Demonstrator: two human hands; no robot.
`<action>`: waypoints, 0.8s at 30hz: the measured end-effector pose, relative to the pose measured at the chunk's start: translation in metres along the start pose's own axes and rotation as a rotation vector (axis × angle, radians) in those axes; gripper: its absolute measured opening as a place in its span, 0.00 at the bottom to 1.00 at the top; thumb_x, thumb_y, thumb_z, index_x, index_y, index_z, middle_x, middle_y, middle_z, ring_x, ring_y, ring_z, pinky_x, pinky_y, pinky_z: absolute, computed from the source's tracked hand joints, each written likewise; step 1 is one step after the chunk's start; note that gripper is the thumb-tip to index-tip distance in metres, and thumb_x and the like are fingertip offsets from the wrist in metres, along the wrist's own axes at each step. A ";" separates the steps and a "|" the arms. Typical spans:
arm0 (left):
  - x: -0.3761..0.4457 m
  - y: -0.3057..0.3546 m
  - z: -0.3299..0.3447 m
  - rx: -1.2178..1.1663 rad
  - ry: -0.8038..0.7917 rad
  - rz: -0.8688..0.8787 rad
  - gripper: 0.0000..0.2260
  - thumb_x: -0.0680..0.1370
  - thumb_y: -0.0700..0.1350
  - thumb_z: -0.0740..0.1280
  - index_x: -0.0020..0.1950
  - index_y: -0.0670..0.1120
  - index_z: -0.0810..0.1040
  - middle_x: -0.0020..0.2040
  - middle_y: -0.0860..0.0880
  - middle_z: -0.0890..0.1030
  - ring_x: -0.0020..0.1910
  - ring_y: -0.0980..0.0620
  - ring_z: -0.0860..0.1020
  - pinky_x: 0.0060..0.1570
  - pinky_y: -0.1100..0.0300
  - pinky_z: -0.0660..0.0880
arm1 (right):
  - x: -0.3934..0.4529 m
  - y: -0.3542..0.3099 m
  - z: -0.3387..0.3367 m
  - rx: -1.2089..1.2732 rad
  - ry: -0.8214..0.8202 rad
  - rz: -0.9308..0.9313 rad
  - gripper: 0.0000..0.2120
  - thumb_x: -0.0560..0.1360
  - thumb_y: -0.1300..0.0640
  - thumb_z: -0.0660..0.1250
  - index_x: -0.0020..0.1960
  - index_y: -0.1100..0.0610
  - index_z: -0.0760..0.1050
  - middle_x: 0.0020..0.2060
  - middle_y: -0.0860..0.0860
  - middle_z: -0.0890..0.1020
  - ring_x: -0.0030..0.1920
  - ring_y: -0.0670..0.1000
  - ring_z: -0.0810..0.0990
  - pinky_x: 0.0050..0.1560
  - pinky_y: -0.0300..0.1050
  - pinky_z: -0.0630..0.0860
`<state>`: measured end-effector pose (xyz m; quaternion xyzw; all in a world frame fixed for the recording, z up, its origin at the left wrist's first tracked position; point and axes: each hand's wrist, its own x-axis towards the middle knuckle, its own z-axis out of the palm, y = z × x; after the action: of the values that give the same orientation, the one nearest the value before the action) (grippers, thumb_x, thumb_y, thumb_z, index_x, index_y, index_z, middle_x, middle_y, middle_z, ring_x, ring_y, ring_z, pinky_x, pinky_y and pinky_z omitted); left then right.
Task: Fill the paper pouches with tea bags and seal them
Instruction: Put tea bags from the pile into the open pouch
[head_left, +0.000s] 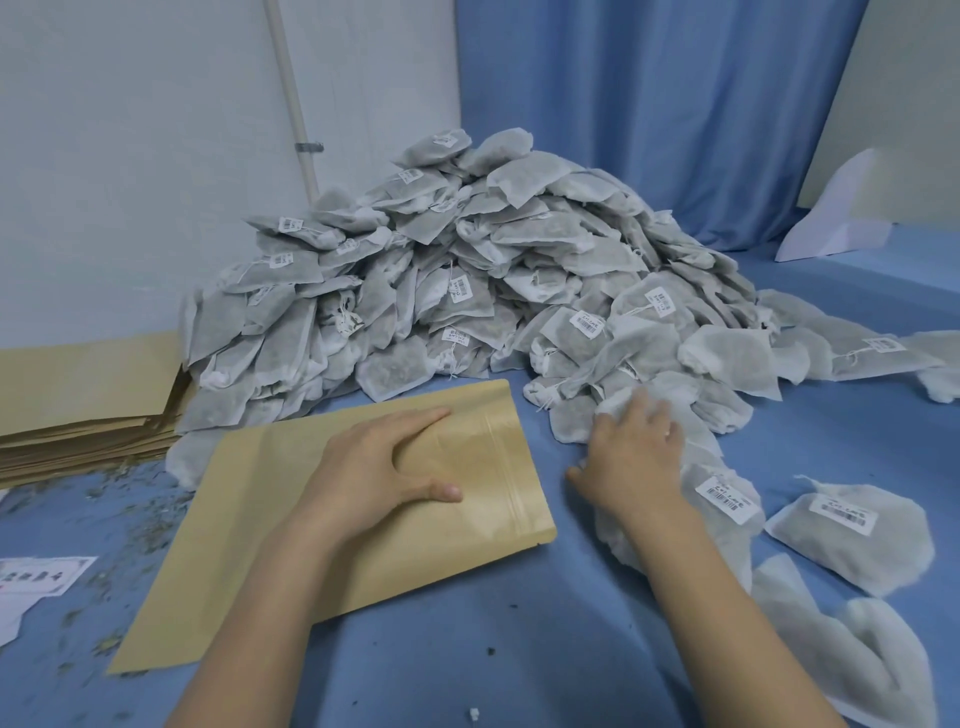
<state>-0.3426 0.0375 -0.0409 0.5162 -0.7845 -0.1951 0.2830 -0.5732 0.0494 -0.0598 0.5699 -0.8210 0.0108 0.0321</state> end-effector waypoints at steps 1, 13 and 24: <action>0.000 0.000 0.000 -0.001 0.000 -0.001 0.36 0.59 0.58 0.78 0.66 0.62 0.72 0.64 0.63 0.74 0.65 0.61 0.69 0.68 0.58 0.63 | 0.000 0.001 0.000 -0.010 -0.053 0.096 0.28 0.75 0.45 0.60 0.69 0.60 0.61 0.72 0.66 0.54 0.70 0.67 0.56 0.69 0.56 0.58; 0.001 -0.003 -0.004 -0.043 0.024 -0.003 0.34 0.58 0.57 0.79 0.63 0.66 0.73 0.54 0.72 0.71 0.59 0.66 0.69 0.58 0.67 0.63 | -0.008 -0.003 -0.010 1.185 0.669 -0.102 0.09 0.80 0.52 0.57 0.59 0.51 0.68 0.39 0.41 0.76 0.38 0.36 0.75 0.36 0.28 0.65; -0.002 0.010 -0.006 -0.150 -0.013 0.133 0.30 0.58 0.55 0.79 0.58 0.70 0.75 0.56 0.76 0.73 0.57 0.77 0.68 0.50 0.83 0.61 | -0.006 -0.027 0.001 1.581 0.061 -0.034 0.06 0.73 0.53 0.68 0.39 0.53 0.81 0.36 0.46 0.83 0.37 0.43 0.79 0.40 0.38 0.75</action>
<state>-0.3454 0.0427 -0.0309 0.4392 -0.8019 -0.2375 0.3281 -0.5460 0.0460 -0.0615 0.4355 -0.5598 0.6062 -0.3598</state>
